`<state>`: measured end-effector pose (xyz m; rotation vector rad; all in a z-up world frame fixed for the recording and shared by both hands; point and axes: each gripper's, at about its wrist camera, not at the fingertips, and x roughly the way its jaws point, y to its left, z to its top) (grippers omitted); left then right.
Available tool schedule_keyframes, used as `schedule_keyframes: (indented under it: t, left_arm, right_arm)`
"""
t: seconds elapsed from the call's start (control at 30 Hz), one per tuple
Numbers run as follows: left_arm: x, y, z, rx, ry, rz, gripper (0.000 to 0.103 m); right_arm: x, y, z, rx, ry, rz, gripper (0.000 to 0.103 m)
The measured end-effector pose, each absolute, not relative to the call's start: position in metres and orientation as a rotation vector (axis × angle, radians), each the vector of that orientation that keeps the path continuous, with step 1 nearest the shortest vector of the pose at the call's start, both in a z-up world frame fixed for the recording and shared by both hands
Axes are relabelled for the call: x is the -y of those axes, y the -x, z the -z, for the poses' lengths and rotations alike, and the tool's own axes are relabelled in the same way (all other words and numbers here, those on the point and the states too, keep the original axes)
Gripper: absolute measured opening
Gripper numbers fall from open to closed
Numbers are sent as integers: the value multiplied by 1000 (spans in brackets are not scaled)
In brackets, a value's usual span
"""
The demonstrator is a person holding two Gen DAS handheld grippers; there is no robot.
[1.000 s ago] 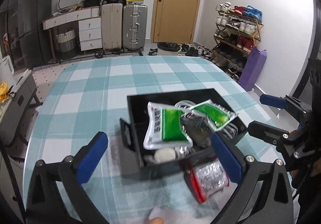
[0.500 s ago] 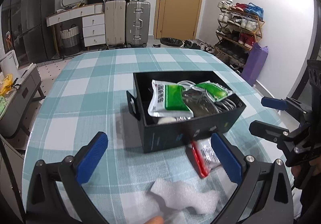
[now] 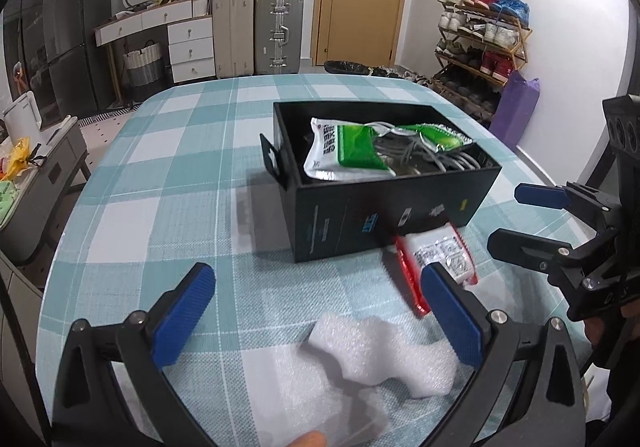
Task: Organize soft objects
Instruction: 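Open both grippers and withdraw them from the box, then grasp the red-edged white packet with the right gripper while the left gripper grasps the white foam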
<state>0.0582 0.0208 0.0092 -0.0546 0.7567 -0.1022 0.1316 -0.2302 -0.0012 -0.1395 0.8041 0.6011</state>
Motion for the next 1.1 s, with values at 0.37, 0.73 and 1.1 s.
schedule_keyframes:
  t: [0.37, 0.73, 1.1]
  left_arm:
    - [-29, -54, 0, -771, 44, 90, 103]
    - [-40, -56, 5, -792, 89, 79, 103]
    - [-37, -56, 7, -800, 85, 83, 103]
  right_arm:
    - [212, -136, 20, -869, 162, -622, 102]
    - [197, -142, 33, -915, 185, -627, 102]
    - [196, -148, 43, -953, 192, -609, 102]
